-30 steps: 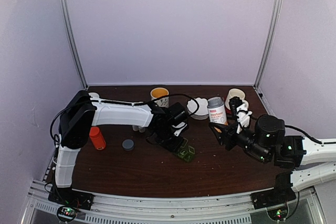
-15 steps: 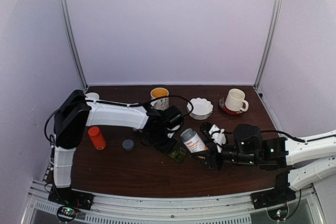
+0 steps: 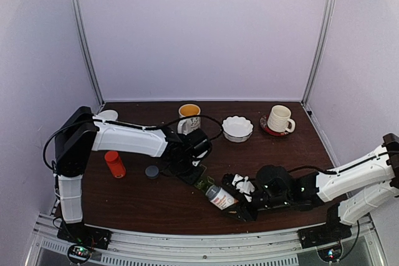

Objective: Sort the pills into containers
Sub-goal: Hold the pill container at the center of the board.

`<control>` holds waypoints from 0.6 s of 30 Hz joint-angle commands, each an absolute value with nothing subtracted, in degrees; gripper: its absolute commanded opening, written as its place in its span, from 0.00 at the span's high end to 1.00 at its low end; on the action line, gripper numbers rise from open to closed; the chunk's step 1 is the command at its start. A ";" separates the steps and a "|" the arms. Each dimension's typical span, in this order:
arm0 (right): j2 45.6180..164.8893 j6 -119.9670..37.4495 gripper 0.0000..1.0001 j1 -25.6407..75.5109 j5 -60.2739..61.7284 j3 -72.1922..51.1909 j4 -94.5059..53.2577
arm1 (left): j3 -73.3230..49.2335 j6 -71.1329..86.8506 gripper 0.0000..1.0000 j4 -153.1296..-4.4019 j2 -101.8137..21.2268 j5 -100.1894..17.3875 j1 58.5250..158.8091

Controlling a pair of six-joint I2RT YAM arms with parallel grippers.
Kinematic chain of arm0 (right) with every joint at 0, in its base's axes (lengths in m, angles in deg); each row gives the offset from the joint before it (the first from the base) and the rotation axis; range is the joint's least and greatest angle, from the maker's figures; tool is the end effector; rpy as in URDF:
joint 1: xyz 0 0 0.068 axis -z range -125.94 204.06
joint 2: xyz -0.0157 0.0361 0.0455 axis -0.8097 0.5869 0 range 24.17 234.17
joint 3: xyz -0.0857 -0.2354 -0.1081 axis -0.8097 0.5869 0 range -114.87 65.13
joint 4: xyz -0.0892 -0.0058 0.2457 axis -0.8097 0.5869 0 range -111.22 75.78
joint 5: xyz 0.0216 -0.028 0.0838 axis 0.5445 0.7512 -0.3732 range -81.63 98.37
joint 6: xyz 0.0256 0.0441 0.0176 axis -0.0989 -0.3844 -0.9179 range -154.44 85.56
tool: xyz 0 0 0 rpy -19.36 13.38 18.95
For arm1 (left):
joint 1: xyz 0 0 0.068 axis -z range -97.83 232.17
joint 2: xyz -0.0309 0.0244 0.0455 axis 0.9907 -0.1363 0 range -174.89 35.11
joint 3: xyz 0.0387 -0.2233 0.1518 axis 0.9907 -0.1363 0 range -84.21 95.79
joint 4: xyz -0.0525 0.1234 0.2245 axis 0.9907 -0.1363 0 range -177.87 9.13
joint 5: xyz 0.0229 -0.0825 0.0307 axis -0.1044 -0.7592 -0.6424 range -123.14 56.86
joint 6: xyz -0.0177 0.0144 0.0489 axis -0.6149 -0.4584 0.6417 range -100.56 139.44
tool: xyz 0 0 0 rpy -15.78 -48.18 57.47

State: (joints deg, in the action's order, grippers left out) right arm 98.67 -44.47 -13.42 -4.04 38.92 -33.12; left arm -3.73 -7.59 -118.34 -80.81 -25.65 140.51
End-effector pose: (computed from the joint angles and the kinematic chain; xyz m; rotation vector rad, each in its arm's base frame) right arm 0.0867 0.2292 0.1605 -1.2523 2.0139 0.9498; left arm 0.2150 -0.3397 0.1532 0.7372 2.7330 -0.1522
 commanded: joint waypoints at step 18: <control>106.71 -46.07 1.00 -10.34 -6.30 32.65 -31.18 | -7.43 -7.65 0.91 -113.70 -77.27 -26.64 140.69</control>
